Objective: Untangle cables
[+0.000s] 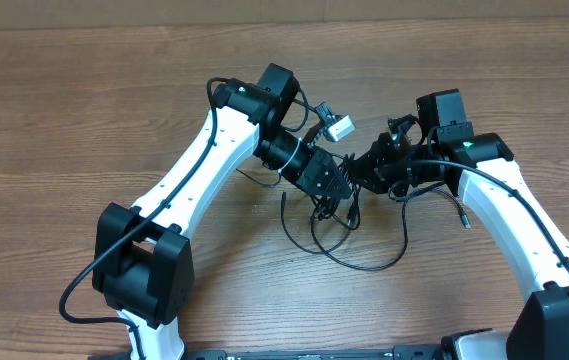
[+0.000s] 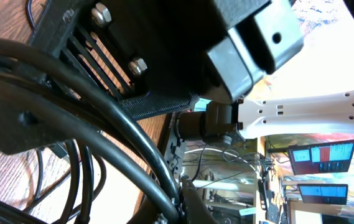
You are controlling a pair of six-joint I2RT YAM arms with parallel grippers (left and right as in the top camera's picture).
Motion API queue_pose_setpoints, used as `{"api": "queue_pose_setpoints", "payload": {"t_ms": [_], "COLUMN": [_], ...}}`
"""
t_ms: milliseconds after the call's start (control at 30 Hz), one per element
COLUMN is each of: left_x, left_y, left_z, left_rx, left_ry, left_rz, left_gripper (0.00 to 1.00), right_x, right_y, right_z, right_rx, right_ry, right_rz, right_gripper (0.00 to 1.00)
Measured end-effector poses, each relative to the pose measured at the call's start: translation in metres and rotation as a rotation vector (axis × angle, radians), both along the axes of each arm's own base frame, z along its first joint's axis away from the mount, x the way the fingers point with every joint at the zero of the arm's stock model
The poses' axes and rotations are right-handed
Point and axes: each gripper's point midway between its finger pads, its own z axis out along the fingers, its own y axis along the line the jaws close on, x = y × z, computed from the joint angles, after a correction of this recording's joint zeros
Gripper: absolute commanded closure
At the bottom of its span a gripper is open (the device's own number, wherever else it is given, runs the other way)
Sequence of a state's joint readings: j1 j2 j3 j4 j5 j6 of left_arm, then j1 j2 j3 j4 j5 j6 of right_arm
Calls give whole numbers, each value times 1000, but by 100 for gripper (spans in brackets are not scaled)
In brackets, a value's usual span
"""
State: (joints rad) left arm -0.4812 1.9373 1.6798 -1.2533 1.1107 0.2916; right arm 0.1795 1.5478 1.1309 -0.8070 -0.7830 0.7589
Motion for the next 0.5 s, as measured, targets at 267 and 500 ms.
{"api": "queue_pose_setpoints", "payload": {"t_ms": [267,500], "left_x": [10,29], "left_y": [23,71], "left_z": [-29,-69], "left_rx": [197,551], "left_ry": [-50,-101], "left_rz": [34,136], "left_gripper": [96,96], "right_x": [-27,-31], "right_y": [-40,-88], "right_z": [-39,-60], "right_rx": [-279,-575], "right_ry": [164,173], "right_rz": [-74,-142], "right_gripper": [96,96]}}
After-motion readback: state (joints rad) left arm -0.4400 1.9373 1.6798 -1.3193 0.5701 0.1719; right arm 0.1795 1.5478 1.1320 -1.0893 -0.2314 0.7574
